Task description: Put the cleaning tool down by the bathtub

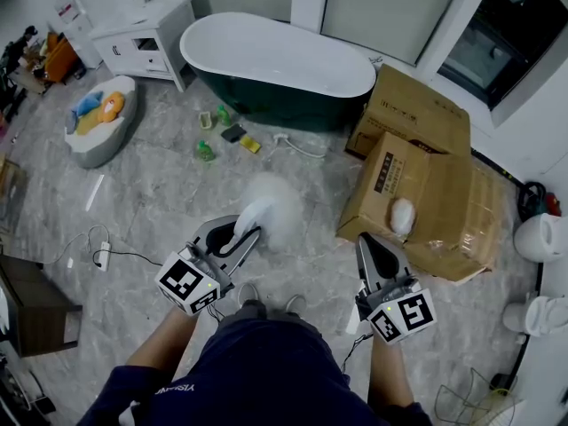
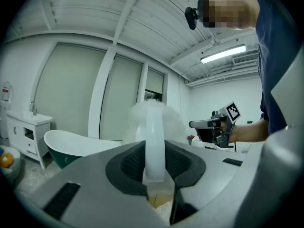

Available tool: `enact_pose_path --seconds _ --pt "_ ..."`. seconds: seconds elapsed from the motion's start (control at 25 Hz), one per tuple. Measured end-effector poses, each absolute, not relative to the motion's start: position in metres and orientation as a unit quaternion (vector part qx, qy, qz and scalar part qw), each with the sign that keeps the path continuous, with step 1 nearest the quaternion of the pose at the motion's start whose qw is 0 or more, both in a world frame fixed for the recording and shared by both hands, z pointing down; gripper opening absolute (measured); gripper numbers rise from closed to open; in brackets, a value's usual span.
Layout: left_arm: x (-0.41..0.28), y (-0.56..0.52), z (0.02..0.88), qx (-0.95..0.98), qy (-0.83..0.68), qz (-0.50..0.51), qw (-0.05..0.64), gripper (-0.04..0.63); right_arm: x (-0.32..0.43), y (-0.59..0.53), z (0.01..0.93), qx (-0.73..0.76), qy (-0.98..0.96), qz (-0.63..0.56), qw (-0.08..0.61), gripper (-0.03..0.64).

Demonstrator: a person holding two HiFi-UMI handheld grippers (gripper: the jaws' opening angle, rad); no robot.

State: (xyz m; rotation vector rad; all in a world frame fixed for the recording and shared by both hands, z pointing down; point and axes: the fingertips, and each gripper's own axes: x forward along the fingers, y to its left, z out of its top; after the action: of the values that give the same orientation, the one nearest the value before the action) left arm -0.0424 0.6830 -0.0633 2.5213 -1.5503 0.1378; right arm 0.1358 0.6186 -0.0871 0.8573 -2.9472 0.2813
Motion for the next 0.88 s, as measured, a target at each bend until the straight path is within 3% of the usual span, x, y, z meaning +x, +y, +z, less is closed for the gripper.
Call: enact_pose_path --seconds 0.88 --pt "0.035 0.674 -0.063 0.832 -0.547 0.056 0.078 0.107 0.219 0.600 -0.075 0.251 -0.963 0.096 0.026 0.005"
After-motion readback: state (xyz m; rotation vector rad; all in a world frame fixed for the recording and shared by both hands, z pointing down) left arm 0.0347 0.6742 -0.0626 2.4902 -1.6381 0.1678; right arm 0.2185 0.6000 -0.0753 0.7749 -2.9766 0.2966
